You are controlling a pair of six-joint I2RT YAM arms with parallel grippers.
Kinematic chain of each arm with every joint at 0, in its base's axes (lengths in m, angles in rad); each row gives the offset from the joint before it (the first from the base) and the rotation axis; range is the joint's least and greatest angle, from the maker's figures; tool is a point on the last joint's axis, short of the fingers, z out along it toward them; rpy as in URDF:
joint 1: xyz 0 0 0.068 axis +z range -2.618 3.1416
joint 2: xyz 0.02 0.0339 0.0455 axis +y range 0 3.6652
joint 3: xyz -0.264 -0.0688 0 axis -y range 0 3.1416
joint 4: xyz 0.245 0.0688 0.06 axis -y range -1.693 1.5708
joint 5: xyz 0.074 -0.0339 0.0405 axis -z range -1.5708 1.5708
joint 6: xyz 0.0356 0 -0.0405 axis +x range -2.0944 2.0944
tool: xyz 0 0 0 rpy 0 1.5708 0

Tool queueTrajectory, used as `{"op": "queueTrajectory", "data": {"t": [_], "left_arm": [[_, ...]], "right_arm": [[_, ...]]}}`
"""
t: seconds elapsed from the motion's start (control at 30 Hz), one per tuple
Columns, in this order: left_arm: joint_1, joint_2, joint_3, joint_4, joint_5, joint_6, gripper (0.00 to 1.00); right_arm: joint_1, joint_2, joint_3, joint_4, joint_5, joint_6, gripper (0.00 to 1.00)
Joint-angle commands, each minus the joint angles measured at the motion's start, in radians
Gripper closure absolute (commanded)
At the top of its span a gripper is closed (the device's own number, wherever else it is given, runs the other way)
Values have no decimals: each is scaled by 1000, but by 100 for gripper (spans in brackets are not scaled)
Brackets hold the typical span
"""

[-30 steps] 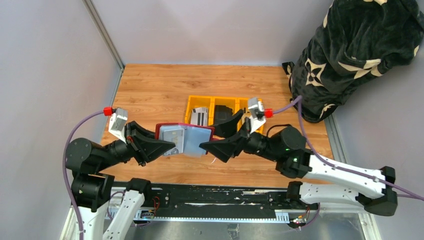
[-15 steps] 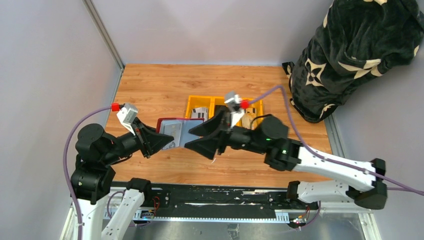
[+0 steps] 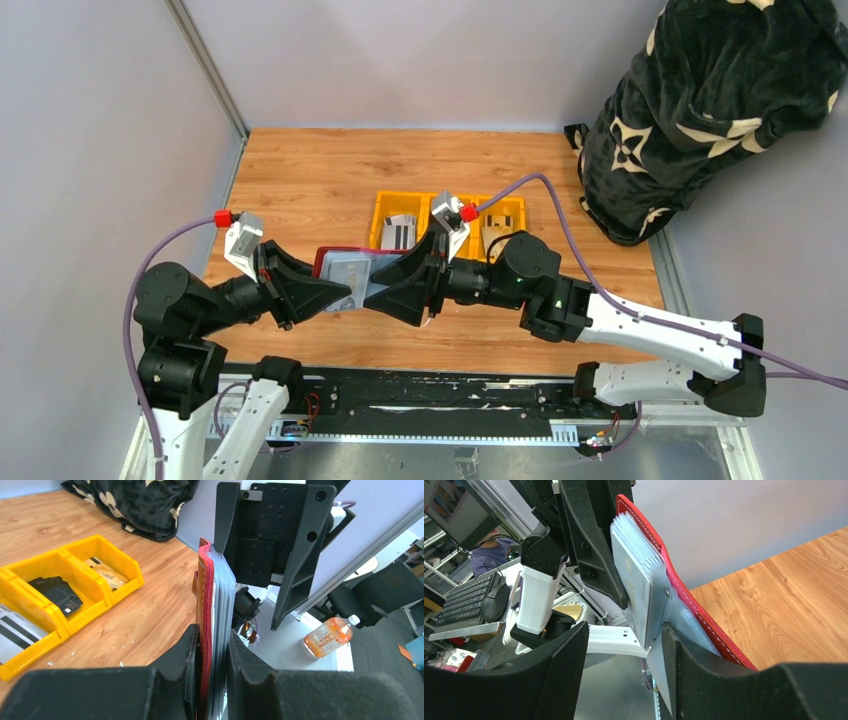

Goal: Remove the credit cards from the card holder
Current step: Remove the credit card from the card holder.

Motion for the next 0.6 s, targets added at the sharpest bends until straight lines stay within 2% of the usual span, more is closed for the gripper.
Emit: {"op": "queueTrajectory", "data": {"t": [0.0, 0.1, 0.23, 0.4, 0.57], "left_arm": [[1, -20, -6, 92, 75, -72, 100], [1, -31, -10, 113, 86, -96, 100], [0, -54, -23, 165, 121, -128, 100], [0, -76, -47, 168, 122, -115, 99], [1, -87, -52, 131, 112, -62, 94]], "right_arm": [[4, 14, -1, 25, 12, 13, 42], [4, 37, 21, 27, 12, 16, 45], [2, 51, 36, 25, 55, 38, 54], [3, 83, 58, 63, 84, 82, 59], [4, 123, 75, 76, 94, 105, 64]]}}
